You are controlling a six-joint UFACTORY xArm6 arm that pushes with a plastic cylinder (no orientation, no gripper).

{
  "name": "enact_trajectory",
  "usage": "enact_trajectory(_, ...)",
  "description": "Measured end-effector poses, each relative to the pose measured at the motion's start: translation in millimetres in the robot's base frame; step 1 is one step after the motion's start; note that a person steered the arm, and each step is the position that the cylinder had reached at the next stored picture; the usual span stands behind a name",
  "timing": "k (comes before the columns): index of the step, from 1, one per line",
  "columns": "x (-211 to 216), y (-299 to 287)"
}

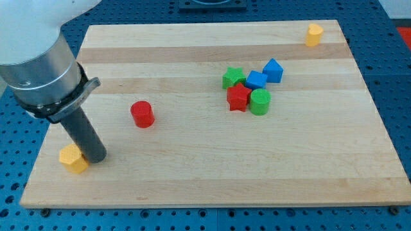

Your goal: Slightly push the hexagon towards the down

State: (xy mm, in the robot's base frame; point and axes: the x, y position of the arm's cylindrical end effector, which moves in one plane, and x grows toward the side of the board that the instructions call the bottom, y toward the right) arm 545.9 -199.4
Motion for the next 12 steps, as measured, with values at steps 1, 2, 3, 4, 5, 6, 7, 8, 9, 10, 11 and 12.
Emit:
enact_trajectory(1, -1.4, 1.1)
enact_trajectory(2, -16.7, 8.1)
enact_trajectory(3, -27.4, 10.5)
enact_trajectory(4, -27.6, 12.3)
enact_trajectory(5, -27.7, 12.2)
enact_trajectory(6, -28.8, 6.2)
enact_trajectory(7, -33.3, -2.8)
enact_trajectory(8, -37.9, -26.8)
enact_trajectory(9, -38.1, -36.3)
enact_trajectory(10, -32.1, -36.3)
enact_trajectory(11, -24.4, -36.3)
enact_trajectory(12, -22.7, -36.3)
